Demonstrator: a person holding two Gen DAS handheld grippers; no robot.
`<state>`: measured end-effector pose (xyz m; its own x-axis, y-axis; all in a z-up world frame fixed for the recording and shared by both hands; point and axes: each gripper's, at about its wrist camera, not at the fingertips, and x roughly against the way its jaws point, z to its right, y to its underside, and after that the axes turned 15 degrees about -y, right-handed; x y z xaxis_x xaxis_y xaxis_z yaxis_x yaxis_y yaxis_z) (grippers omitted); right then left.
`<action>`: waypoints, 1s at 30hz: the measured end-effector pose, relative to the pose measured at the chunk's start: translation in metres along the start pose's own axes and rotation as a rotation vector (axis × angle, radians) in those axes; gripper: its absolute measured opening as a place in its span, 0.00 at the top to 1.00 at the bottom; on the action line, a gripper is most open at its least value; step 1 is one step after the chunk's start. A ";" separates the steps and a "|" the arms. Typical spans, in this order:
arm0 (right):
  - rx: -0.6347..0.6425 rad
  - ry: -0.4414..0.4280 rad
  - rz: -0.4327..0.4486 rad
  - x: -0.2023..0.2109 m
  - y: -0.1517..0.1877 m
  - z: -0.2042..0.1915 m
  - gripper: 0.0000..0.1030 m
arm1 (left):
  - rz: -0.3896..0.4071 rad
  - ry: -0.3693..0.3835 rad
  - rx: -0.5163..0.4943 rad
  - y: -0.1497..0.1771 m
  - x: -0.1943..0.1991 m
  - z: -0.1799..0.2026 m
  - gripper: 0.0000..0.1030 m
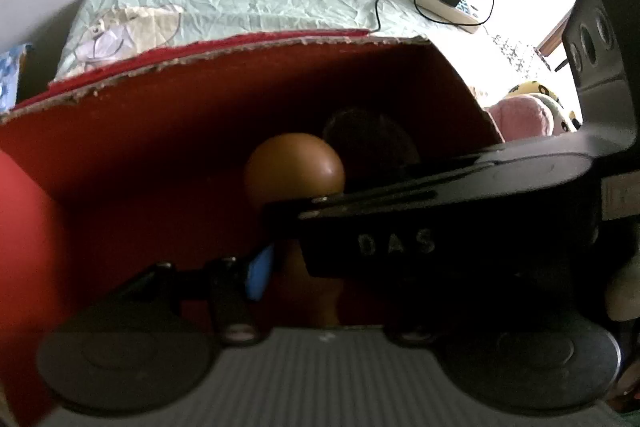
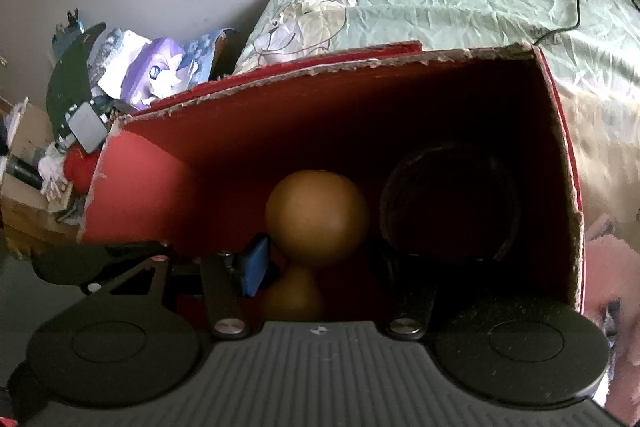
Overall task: Organize objects
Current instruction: 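Lower the doll into the red box with the right gripper, then open the right gripper to release the doll inside the box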
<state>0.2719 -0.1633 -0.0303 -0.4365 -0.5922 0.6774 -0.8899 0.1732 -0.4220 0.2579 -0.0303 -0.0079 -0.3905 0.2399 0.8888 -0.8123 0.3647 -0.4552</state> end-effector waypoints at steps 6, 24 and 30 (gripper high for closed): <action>-0.010 0.000 -0.016 -0.002 0.000 0.004 0.44 | -0.003 -0.006 -0.007 0.000 0.000 0.000 0.44; -0.053 0.033 -0.042 -0.004 0.001 0.008 0.54 | 0.003 -0.060 0.001 0.000 0.001 0.004 0.44; -0.071 0.015 -0.022 -0.001 0.001 0.012 0.56 | 0.035 -0.082 0.001 0.002 0.005 0.005 0.44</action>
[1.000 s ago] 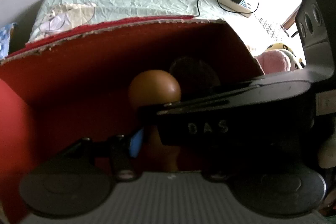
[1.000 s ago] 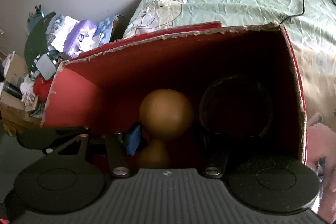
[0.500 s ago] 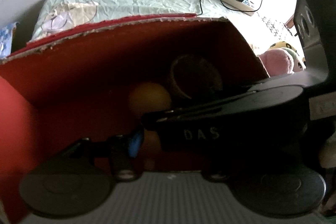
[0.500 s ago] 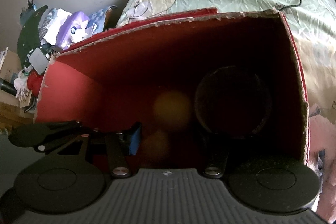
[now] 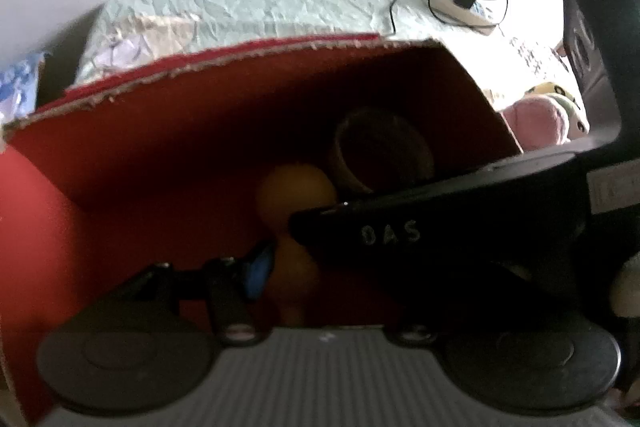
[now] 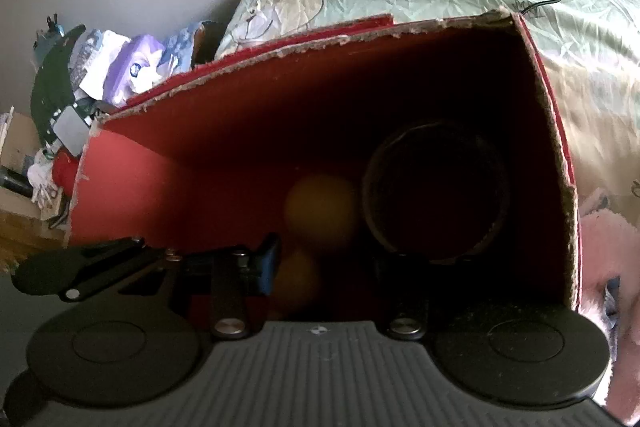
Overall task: Organize objects
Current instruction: 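Open the right gripper to release the doll inside the box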
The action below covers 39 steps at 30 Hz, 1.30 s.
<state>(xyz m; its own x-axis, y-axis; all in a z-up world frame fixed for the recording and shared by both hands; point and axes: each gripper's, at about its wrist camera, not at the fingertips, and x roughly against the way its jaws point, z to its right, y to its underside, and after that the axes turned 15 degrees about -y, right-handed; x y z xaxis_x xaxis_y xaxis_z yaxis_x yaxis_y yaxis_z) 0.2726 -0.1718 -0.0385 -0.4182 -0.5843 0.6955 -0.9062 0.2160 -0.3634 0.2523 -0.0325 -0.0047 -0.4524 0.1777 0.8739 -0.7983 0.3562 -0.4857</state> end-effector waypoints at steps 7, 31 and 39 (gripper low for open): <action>-0.012 -0.063 0.055 0.008 -0.002 0.006 0.61 | 0.071 -0.127 -0.026 0.007 0.017 -0.005 0.44; -0.227 -0.065 0.002 -0.019 0.005 0.002 0.72 | 0.073 -0.326 0.107 0.004 0.007 -0.047 0.40; -0.227 -0.105 0.101 0.000 0.001 -0.002 0.72 | 0.083 -0.295 0.134 0.005 0.009 -0.050 0.39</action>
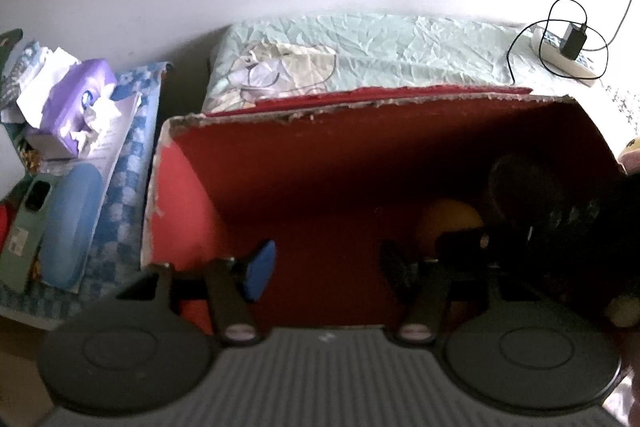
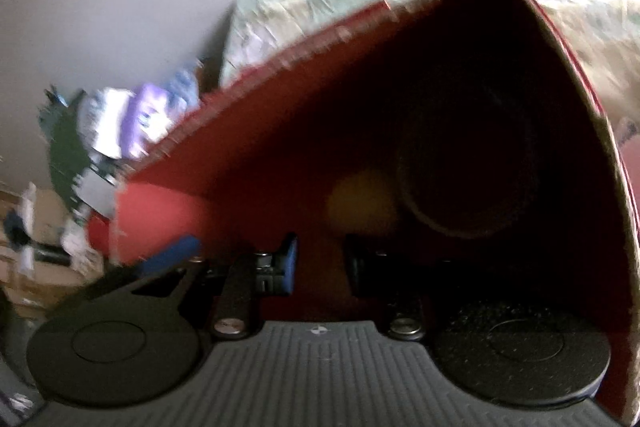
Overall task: Organize objects
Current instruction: 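Open the right gripper to release the doll inside the box, then withdraw the right gripper up out of the red box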
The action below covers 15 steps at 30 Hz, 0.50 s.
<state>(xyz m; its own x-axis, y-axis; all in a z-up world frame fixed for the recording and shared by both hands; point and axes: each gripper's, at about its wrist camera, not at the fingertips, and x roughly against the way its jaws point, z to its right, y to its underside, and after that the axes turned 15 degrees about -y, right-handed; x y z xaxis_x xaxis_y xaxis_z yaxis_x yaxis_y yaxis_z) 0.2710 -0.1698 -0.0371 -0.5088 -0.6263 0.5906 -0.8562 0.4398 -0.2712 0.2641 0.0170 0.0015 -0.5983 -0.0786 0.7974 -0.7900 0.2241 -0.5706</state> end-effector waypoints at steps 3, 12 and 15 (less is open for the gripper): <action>-0.038 -0.054 -0.023 -0.008 -0.005 0.002 0.72 | 0.004 -0.001 0.007 0.000 0.000 0.000 0.39; -0.148 0.003 -0.085 -0.031 -0.005 0.016 0.72 | 0.009 -0.036 -0.023 0.000 0.001 0.006 0.38; -0.120 0.085 -0.082 -0.028 -0.005 0.013 0.65 | 0.002 -0.042 -0.032 0.000 0.000 0.007 0.38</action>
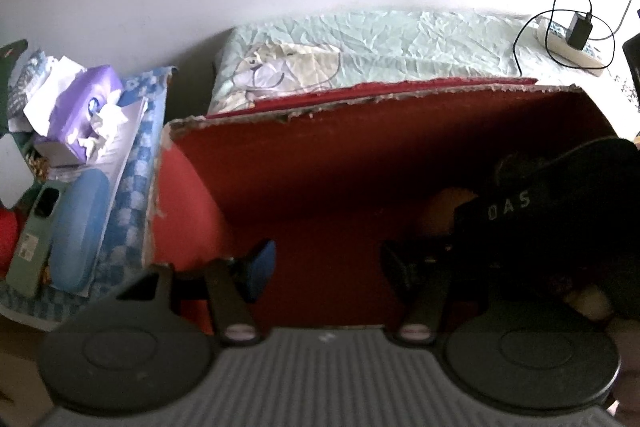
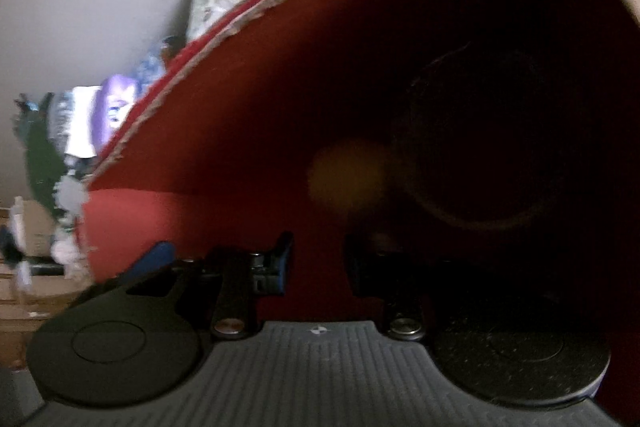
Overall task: Organize objects
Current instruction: 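Withdraw the right gripper up out of the red box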
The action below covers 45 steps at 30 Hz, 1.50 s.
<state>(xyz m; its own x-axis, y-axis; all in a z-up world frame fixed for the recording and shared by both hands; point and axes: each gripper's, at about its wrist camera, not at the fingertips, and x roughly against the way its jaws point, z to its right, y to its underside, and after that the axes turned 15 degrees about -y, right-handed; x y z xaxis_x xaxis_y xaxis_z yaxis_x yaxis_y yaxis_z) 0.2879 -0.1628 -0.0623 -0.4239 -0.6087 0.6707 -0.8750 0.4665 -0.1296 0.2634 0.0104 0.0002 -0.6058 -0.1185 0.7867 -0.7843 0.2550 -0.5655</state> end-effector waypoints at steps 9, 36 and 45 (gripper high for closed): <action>0.108 0.045 -0.025 0.006 0.005 -0.004 0.59 | -0.013 -0.019 -0.021 0.000 -0.002 0.003 0.37; 0.401 -0.011 0.261 0.083 0.064 -0.030 0.60 | 0.043 -0.074 -0.011 0.014 0.051 0.012 0.31; 0.500 -0.040 0.290 0.100 0.094 -0.031 0.60 | 0.029 -0.109 0.053 0.039 0.091 0.010 0.27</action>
<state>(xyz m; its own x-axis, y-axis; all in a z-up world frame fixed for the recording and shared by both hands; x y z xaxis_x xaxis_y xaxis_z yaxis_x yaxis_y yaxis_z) 0.1712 -0.1597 0.0153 -0.6626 -0.5297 0.5294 -0.7220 0.2641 -0.6394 0.1769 -0.0005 0.0470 -0.6368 -0.2161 0.7401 -0.7706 0.2093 -0.6019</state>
